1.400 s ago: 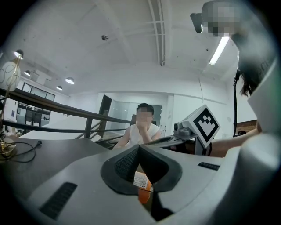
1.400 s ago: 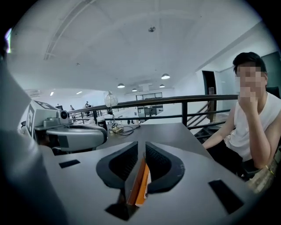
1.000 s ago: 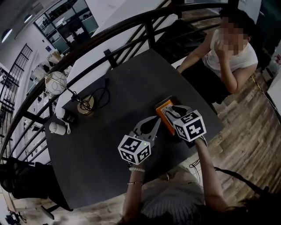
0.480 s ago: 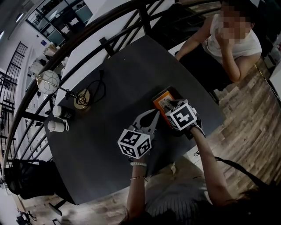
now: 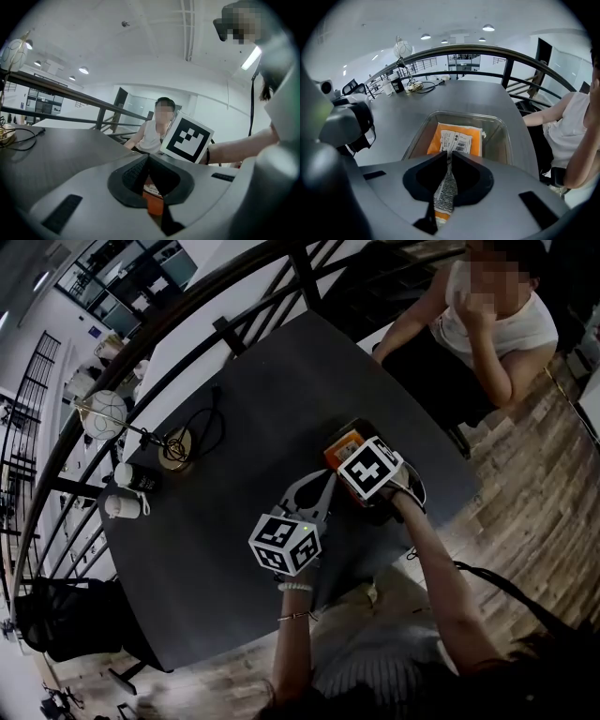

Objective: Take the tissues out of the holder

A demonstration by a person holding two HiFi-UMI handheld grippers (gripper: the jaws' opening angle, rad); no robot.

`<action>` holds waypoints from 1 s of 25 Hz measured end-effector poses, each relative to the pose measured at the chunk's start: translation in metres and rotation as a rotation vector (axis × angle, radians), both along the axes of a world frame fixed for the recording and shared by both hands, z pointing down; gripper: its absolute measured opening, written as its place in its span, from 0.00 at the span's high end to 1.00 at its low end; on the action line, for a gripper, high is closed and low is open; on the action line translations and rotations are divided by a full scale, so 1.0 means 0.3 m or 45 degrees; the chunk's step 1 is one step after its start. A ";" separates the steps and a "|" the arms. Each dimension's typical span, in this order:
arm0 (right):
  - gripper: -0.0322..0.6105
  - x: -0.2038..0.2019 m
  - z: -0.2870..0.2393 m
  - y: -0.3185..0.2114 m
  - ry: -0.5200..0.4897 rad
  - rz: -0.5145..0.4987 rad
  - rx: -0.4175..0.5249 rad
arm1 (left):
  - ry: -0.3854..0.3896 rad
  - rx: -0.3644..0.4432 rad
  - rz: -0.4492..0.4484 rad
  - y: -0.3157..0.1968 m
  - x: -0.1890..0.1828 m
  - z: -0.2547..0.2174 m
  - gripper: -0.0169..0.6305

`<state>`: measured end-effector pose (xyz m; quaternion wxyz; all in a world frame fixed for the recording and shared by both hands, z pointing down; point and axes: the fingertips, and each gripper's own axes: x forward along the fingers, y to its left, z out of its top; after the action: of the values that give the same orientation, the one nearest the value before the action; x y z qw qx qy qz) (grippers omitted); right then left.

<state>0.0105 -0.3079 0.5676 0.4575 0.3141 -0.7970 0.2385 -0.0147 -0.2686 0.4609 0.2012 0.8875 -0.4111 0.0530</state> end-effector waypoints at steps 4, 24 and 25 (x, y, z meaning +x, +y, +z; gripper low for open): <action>0.93 0.016 -0.022 -0.015 -0.091 0.035 0.043 | -0.008 0.017 -0.016 0.009 -0.005 -0.013 0.96; 0.93 0.118 -0.318 0.008 -0.460 0.170 0.412 | -0.039 0.128 -0.161 0.066 -0.020 -0.101 0.96; 0.93 0.121 -0.340 0.006 -0.463 0.165 0.437 | -0.042 0.138 -0.171 0.069 -0.023 -0.108 0.96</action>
<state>0.0468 -0.3061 0.4655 0.2305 0.3893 -0.8732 0.1811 -0.0215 -0.2479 0.4285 0.1492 0.8666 -0.4751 0.0317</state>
